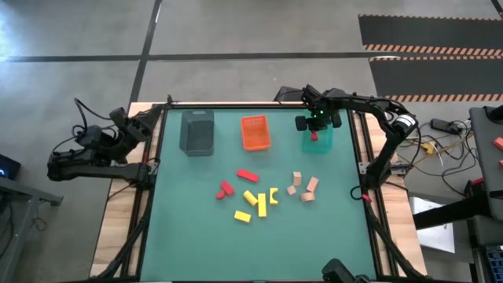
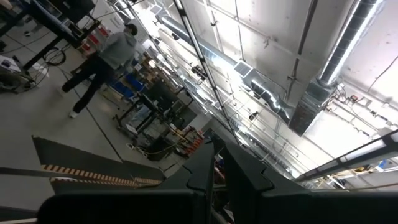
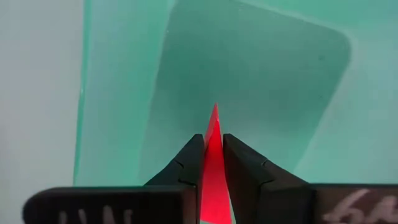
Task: Sort & place blocks by color
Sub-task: Put the red block into the green bin, then put the yellow block into the black bin
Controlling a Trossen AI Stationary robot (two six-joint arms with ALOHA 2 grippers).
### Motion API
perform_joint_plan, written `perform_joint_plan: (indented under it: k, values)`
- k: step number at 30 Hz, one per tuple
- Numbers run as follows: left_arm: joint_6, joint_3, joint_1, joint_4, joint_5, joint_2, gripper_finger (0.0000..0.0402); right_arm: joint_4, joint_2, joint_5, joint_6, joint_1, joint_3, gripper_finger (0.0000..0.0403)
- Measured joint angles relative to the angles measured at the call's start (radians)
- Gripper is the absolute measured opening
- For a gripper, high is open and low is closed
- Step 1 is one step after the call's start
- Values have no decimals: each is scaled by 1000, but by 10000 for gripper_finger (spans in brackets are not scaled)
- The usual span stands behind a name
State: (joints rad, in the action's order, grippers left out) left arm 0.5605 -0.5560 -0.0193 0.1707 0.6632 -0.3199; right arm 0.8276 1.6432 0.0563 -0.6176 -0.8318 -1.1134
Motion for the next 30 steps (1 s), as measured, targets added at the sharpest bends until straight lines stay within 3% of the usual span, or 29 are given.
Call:
perform_joint_plan:
  k: [14, 22, 30]
  values:
    - [-1, 0, 0, 0, 0, -4, 20, 33, -15, -4, -3, 0, -86, 137]
    - [1, 0, 0, -1, 0, -54, 20, 96, -110, -5, -25, 26, -181, 144]
    - [2, 0, 0, -1, -1, -129, 20, 88, -281, -6, -118, 163, -199, 130]
